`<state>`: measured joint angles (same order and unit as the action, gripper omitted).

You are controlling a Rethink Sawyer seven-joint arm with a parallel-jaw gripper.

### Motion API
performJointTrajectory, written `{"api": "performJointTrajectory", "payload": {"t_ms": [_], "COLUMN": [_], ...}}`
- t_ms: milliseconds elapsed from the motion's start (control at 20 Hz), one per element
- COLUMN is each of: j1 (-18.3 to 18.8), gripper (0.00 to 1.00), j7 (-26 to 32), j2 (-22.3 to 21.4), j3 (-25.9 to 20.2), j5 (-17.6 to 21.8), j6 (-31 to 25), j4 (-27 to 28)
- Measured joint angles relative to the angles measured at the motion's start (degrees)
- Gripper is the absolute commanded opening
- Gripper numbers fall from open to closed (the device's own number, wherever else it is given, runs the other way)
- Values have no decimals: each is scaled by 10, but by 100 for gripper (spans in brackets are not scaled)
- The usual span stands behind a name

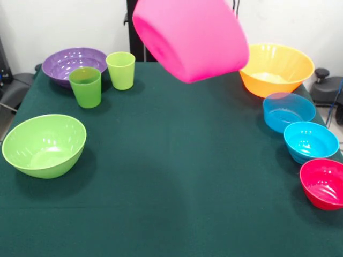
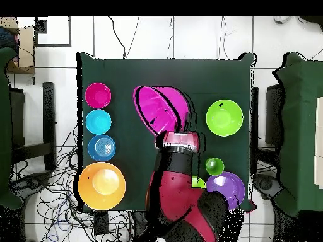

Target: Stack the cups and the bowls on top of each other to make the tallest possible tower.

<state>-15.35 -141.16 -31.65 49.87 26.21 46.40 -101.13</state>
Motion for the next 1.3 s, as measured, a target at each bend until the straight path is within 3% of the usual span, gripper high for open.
{"api": "performJointTrajectory", "payload": {"t_ms": [500, 900, 1300], "j1": [-7, -10, -35], "gripper": [0, 0, 0], "j7": [71, 72, 72], "j2": [111, 179, 252], "j3": [80, 113, 146], "j5": [-155, -209, -296], "j6": [161, 214, 270], "j4": [-28, -47, -82]}}
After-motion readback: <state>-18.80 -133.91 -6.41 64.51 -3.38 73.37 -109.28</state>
